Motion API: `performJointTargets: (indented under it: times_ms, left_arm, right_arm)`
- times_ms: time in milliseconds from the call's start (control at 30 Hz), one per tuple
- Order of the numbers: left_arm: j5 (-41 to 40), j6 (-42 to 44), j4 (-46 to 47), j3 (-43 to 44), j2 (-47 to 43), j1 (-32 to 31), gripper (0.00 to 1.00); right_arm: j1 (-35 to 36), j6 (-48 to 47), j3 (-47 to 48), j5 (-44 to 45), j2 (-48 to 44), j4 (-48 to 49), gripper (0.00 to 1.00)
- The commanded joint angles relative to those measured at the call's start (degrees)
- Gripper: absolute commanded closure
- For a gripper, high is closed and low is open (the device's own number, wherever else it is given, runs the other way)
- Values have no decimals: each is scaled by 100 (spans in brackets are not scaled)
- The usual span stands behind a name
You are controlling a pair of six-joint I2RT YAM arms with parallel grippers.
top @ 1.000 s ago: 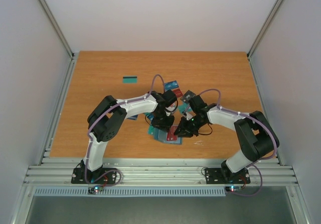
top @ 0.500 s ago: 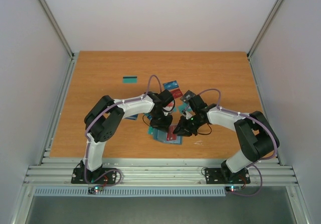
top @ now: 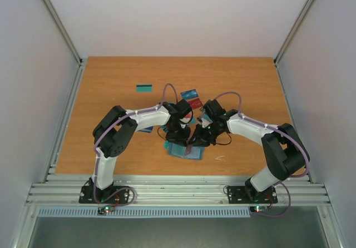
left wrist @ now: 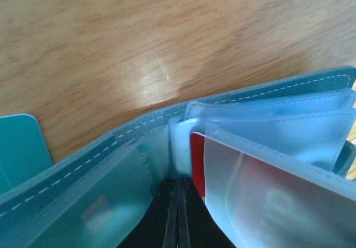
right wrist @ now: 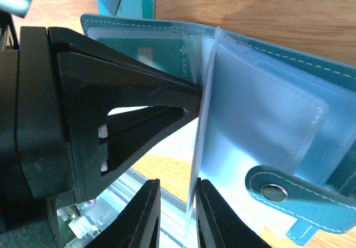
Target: Put the credit cards into the card holder
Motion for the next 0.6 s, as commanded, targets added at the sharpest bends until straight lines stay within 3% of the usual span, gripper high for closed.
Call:
performJointTargets:
  times_ms: [0, 233, 567]
  left_arm:
    - [-141, -87, 111, -92, -18, -5, 100]
    - [-203, -159, -64, -82, -454, 54, 100]
    - [-466, -330, -428, -464, -1872, 409, 100]
  right_arm:
    - [131, -172, 265, 43, 187, -229, 79]
    - [164, -216, 523, 69, 478, -396, 77]
    - [375, -291, 1236, 55, 960, -849, 76]
